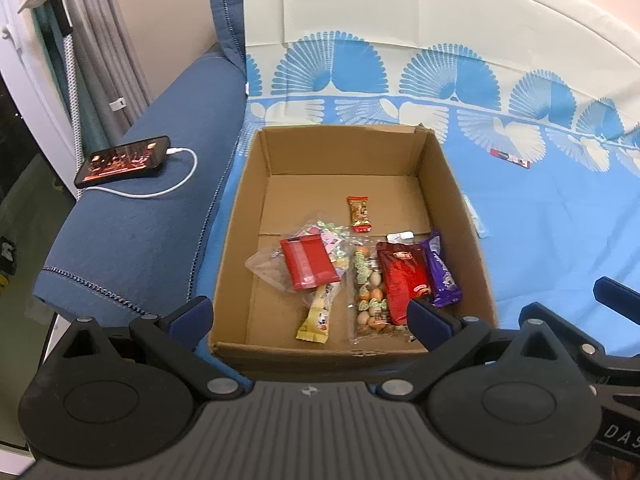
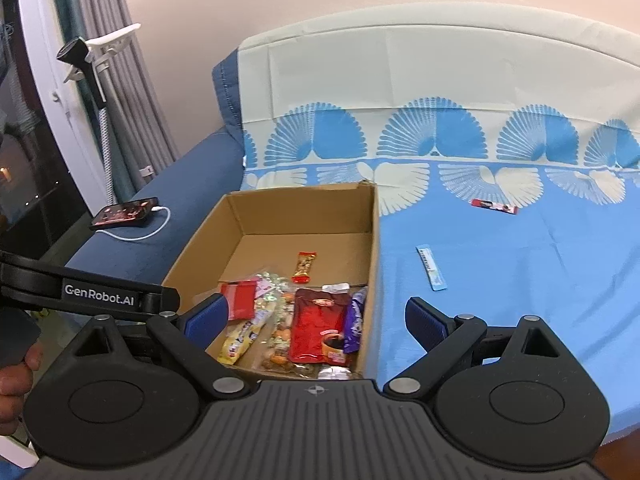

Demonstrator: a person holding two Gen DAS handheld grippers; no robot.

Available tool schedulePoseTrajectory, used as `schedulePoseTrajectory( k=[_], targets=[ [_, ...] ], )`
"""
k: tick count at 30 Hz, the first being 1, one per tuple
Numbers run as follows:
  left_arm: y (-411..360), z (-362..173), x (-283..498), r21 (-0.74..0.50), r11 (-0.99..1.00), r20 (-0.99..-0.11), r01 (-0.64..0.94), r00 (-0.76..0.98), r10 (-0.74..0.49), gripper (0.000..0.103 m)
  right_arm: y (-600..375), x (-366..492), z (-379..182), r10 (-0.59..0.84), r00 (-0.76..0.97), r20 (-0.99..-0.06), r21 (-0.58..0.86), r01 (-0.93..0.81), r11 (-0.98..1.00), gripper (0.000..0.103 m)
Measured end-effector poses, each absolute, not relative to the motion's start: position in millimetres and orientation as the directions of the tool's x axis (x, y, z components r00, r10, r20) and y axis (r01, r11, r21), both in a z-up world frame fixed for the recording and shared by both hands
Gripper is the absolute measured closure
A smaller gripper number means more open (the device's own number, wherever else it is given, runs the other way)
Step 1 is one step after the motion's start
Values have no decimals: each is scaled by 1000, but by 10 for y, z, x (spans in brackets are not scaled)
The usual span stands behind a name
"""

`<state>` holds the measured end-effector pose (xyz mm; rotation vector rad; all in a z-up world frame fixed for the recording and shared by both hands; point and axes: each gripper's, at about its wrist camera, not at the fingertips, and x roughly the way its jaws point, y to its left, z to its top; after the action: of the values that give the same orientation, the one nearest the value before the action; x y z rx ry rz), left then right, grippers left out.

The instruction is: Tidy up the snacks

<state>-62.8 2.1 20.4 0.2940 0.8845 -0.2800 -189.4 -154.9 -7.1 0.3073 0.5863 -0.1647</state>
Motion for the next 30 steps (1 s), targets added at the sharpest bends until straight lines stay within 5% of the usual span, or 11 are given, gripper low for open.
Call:
schedulePoseTrajectory(
  k=[17,30],
  targets=[
    [-438,201,-537,120,893,-810,433,563,-164,0,-1987,-1942,-164,-125,805,-580,240,315,918,7],
    [-1826,197,-99,-105,839,-880,534,344,-329,0,-3306,-2114,-234,-354,745,-566,137,508,850,7]
  ],
)
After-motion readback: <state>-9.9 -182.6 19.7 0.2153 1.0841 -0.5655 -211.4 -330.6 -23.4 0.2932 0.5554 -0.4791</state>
